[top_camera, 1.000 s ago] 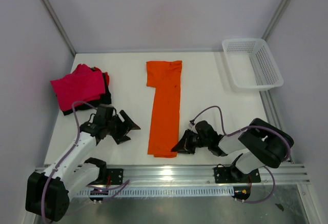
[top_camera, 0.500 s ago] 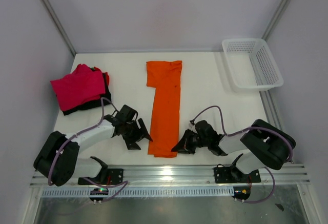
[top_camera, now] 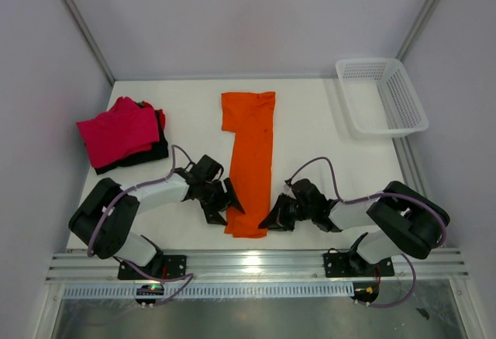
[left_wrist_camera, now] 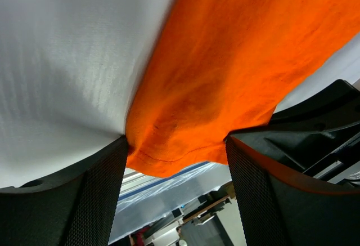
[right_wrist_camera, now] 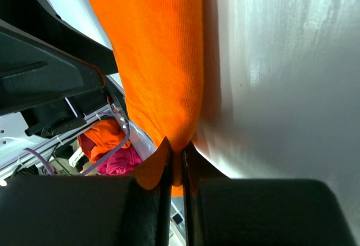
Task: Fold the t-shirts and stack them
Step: Grab the bottom of the folded rectangular tshirt with both arms
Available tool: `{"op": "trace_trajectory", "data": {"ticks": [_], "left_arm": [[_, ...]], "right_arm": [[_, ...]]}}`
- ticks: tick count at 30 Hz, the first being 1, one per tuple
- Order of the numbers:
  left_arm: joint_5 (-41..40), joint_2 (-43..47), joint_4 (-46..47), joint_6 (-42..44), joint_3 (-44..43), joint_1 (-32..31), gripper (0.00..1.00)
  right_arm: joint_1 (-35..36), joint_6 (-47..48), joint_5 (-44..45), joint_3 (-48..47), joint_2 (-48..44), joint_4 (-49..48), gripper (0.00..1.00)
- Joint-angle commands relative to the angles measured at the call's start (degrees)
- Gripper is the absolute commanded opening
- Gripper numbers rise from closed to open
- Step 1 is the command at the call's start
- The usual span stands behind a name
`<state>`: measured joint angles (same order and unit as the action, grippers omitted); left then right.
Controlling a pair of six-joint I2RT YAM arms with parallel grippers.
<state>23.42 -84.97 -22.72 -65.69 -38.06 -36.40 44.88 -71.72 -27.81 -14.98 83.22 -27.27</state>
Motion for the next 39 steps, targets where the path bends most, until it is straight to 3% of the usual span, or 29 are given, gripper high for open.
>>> {"op": "trace_trajectory", "data": {"ticks": [1,14,24,39], "left_arm": [[-3.5,-2.5,-1.1,0.2,1.0,-2.3,0.73],[-6.2,2.6,-4.2,-2.4,3.5,-4.0,0.73],[-9.4,9.0,-6.9,-5.1,5.7,-4.0,0.73],[-8.1,2.4,-1.5,-6.4,5.3,-4.1,0.72]], "right_arm": [[0.2,0.5,0.7,-1.0,-0.6,0.0,0.03],[0.2,-1.9,2.7,1.2,-2.9,-0.1,0.03],[-0.1,-0.9,3.6,-4.2,-0.4,3.8,0.03],[-0.4,-0.9,3.6,-3.4,-0.5,4.2,0.03]]}}
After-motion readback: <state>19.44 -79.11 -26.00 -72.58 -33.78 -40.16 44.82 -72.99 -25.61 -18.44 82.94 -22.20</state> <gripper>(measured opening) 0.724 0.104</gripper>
